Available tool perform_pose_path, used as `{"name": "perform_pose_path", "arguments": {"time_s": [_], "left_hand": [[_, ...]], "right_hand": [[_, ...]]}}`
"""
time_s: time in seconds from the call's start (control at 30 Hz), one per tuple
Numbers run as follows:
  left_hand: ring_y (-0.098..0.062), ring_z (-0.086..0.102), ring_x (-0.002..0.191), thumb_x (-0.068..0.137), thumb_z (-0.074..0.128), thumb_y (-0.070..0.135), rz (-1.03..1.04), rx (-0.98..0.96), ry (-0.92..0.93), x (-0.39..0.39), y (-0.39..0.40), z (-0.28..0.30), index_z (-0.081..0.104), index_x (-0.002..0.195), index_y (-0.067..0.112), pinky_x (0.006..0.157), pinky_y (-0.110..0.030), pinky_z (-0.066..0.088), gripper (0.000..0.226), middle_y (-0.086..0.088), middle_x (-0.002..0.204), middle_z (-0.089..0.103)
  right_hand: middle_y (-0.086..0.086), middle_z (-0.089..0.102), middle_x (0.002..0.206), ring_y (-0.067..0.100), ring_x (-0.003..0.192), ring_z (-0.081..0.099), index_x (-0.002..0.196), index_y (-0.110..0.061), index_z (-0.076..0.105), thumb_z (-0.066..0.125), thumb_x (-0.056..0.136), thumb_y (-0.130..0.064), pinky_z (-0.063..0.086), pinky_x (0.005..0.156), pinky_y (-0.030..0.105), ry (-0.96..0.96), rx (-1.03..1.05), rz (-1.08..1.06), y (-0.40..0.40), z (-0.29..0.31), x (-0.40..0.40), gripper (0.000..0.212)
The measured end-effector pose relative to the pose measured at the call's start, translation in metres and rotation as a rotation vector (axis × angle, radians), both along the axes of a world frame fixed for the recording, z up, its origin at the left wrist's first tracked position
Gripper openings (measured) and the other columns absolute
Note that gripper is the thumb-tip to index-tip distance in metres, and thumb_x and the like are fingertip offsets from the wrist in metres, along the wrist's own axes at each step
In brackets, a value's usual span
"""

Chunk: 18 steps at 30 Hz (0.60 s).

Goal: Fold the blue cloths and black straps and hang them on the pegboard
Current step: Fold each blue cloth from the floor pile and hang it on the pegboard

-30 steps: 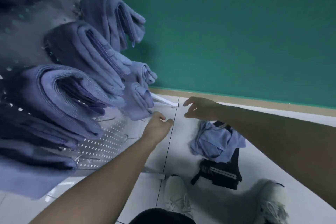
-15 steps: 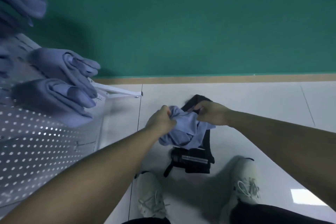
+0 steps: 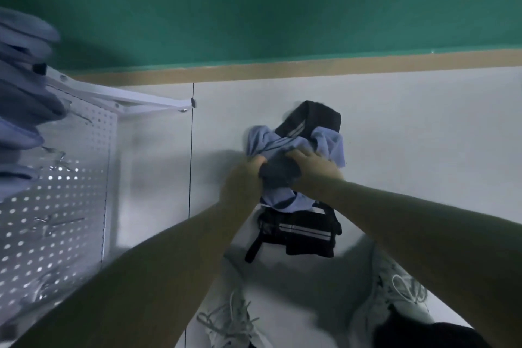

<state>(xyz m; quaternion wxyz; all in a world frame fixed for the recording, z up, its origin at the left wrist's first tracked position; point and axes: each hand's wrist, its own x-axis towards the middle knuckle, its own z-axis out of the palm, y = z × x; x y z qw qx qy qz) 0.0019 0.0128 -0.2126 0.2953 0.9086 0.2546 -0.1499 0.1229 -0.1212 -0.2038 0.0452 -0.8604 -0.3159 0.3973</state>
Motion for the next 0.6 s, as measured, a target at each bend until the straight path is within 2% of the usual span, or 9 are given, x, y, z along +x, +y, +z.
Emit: {"name": "perform_pose_path", "arguments": {"time_s": [0.1,0.13,0.2,0.27,0.3,0.37,0.47,0.53,0.6], "left_hand": [[-0.033,0.058,0.077,0.091,0.049,0.017,0.037,-0.024,-0.069,-0.004,0.002,-0.002,0.066,0.093,-0.002,0.066,-0.037,0.044,0.025,-0.021,0.086,0.062],[-0.03,0.056,0.075,0.092,0.051,0.016,0.025,-0.065,-0.092,-0.004,0.002,-0.001,0.067,0.089,-0.002,0.066,-0.037,0.044,0.024,-0.019,0.086,0.061],[-0.024,0.054,0.086,0.096,0.056,0.015,-0.031,-0.129,-0.111,0.002,0.004,0.012,0.068,0.097,0.001,0.076,-0.033,0.042,0.018,-0.012,0.101,0.06],[-0.016,0.051,0.091,0.1,0.057,0.017,-0.011,-0.231,-0.116,0.008,0.005,0.03,0.066,0.101,0.004,0.077,-0.027,0.038,0.016,-0.005,0.106,0.055],[-0.014,0.05,0.083,0.101,0.055,0.017,0.027,-0.289,-0.13,0.011,0.006,0.039,0.063,0.097,0.005,0.072,-0.028,0.037,0.016,-0.005,0.097,0.055],[-0.01,0.045,0.067,0.102,0.052,0.018,0.134,-0.355,-0.153,0.017,0.007,0.059,0.055,0.089,0.011,0.064,-0.03,0.034,0.015,-0.002,0.076,0.051],[-0.013,0.049,0.07,0.103,0.05,0.021,0.256,-0.344,-0.161,0.024,0.007,0.093,0.048,0.087,0.028,0.065,-0.029,0.037,0.017,0.008,0.073,0.052],[-0.016,0.051,0.074,0.104,0.049,0.022,0.297,-0.333,-0.203,0.028,0.005,0.119,0.047,0.089,0.029,0.069,-0.029,0.039,0.017,0.01,0.076,0.054],[-0.018,0.051,0.077,0.105,0.047,0.02,0.333,-0.35,-0.245,0.032,0.004,0.149,0.049,0.095,0.022,0.072,-0.03,0.039,0.01,0.005,0.08,0.055]], "right_hand": [[-0.003,0.041,0.149,0.025,0.133,0.04,0.14,-0.03,0.045,0.057,0.092,-0.034,0.037,0.097,0.042,-0.133,0.016,0.027,-0.003,-0.003,-0.004,0.05],[-0.002,0.046,0.144,0.026,0.126,0.044,0.133,-0.028,0.052,0.055,0.093,-0.032,0.036,0.091,0.04,-0.133,0.028,0.001,-0.004,0.0,-0.004,0.04],[0.004,0.051,0.137,0.028,0.103,0.05,0.118,-0.022,0.059,0.049,0.095,-0.026,0.035,0.081,0.036,-0.08,0.065,-0.091,-0.005,0.007,-0.003,0.025],[0.012,0.047,0.139,0.03,0.083,0.051,0.115,-0.02,0.06,0.044,0.098,-0.022,0.04,0.072,0.036,-0.039,0.11,-0.145,-0.007,0.018,0.001,0.023],[0.014,0.049,0.136,0.033,0.08,0.054,0.115,-0.02,0.06,0.042,0.099,-0.021,0.045,0.069,0.039,-0.016,0.149,-0.186,-0.008,0.025,0.004,0.024],[0.012,0.06,0.112,0.032,0.082,0.06,0.108,-0.017,0.063,0.043,0.099,-0.015,0.051,0.071,0.043,0.045,0.28,-0.277,-0.011,0.042,0.011,0.022],[0.003,0.064,0.081,0.02,0.07,0.06,0.092,-0.021,0.062,0.049,0.098,-0.011,0.05,0.064,0.027,0.184,0.43,-0.48,-0.011,0.08,0.024,0.018],[0.001,0.065,0.081,0.016,0.069,0.059,0.096,-0.019,0.062,0.052,0.099,-0.012,0.047,0.058,0.014,0.239,0.477,-0.562,-0.01,0.111,0.03,0.012],[0.001,0.072,0.088,0.016,0.079,0.067,0.099,-0.017,0.066,0.055,0.098,-0.015,0.05,0.065,0.015,0.292,0.526,-0.614,-0.011,0.141,0.034,0.01]]}}
